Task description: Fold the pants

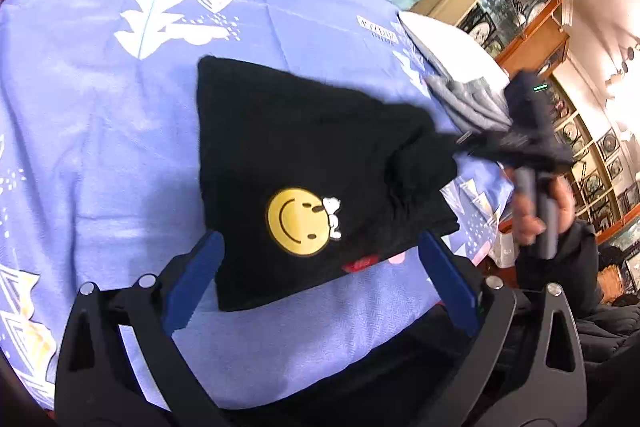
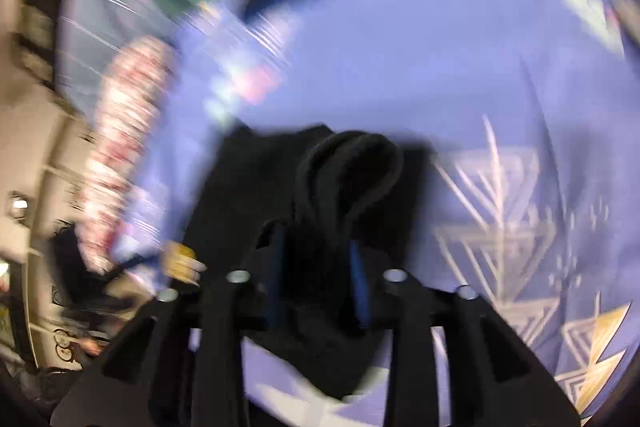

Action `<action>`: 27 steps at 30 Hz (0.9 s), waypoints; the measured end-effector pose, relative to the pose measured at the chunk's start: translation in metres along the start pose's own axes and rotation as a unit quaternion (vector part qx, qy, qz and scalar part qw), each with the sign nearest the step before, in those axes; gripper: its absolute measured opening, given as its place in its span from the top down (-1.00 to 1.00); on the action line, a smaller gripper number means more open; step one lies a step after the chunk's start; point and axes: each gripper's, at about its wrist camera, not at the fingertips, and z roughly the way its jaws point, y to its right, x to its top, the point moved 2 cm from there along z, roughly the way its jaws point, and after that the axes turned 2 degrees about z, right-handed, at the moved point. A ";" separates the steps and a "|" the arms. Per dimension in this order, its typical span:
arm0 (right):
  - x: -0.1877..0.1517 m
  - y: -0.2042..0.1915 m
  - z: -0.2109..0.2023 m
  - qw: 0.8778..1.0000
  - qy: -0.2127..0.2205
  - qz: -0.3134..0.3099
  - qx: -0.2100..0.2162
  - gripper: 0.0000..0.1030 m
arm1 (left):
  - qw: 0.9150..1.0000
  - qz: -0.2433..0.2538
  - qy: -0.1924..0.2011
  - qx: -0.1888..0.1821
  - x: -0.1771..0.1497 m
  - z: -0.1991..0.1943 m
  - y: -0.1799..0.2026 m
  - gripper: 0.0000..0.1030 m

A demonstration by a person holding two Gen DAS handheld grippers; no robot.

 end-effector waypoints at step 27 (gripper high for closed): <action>-0.042 -0.037 -0.031 0.999 -0.011 -0.043 0.004 -0.55 | 0.998 0.043 -0.041 -0.034 0.002 0.030 0.025 -0.95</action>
